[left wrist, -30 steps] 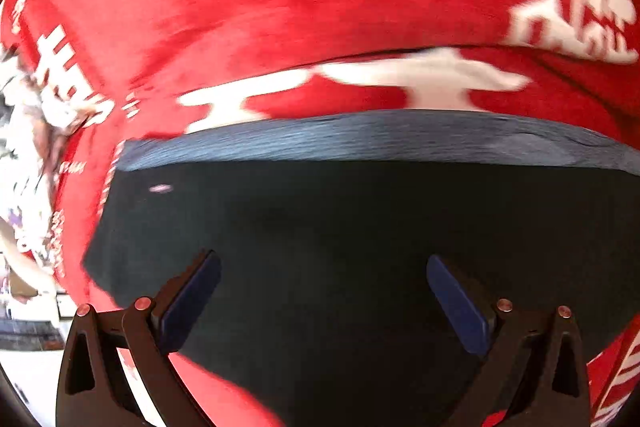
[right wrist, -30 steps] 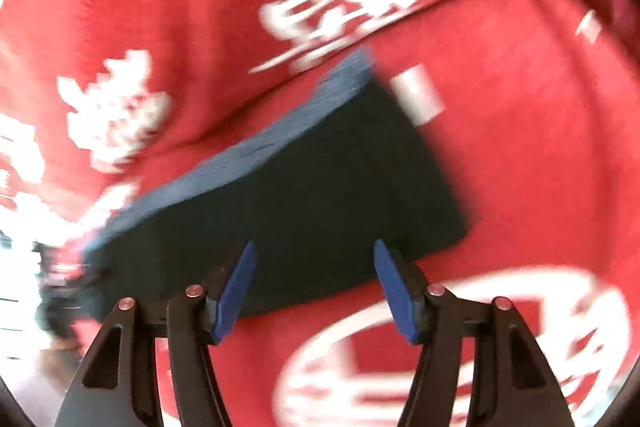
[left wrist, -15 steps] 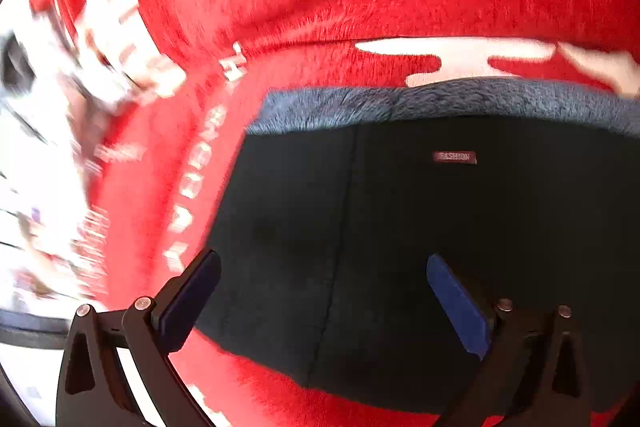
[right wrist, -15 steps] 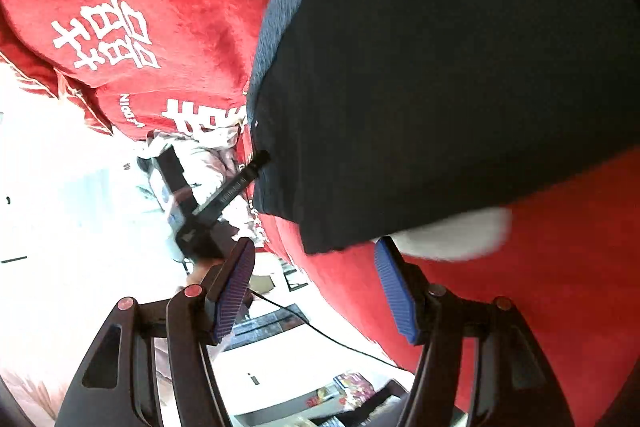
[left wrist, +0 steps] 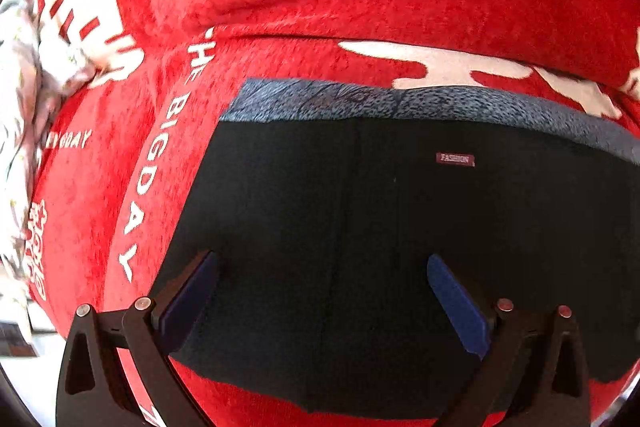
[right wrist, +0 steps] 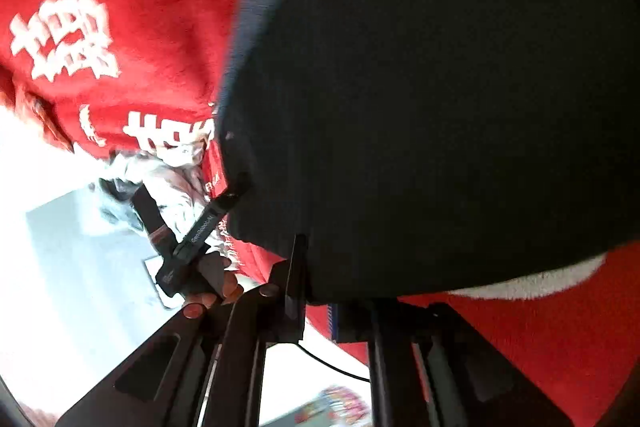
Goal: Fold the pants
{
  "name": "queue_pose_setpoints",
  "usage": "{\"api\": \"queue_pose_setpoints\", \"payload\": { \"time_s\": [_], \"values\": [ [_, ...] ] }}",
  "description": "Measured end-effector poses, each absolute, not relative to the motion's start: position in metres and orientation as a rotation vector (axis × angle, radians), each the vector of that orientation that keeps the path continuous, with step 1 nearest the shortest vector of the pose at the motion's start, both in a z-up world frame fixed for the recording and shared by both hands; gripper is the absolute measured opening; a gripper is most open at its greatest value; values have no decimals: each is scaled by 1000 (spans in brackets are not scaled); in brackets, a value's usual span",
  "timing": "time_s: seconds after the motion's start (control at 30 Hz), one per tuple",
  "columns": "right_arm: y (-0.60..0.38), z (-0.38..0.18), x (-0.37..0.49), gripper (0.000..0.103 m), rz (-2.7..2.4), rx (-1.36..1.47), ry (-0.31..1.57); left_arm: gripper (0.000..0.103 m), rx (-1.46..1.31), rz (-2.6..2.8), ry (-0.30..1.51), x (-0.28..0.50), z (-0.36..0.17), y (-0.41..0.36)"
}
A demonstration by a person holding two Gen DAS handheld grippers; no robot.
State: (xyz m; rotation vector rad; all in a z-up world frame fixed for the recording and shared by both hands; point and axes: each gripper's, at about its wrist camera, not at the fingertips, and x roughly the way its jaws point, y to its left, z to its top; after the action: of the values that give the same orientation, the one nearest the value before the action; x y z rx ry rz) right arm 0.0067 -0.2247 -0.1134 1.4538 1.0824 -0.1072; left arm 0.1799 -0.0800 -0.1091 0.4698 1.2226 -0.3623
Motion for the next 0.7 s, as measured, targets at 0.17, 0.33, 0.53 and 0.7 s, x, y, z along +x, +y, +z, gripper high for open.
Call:
{"api": "queue_pose_setpoints", "payload": {
  "time_s": [0.17, 0.33, 0.53, 0.7],
  "values": [
    [-206, -125, -18, 13, -179, 1295, 1310, 103, 443, -343, 1241, 179, -107, -76],
    [-220, -92, -55, 21, -279, 1231, 1361, 103, 450, -387, 1223, 151, -81, -89],
    [-252, -59, 2, 47, -363, 836, 1337, 103, 516, -464, 1287, 110, -105, -139],
    [-222, -81, -2, 51, -368, 602, 1407, 103, 525, -476, 1271, 108, -102, -138]
  ]
}}
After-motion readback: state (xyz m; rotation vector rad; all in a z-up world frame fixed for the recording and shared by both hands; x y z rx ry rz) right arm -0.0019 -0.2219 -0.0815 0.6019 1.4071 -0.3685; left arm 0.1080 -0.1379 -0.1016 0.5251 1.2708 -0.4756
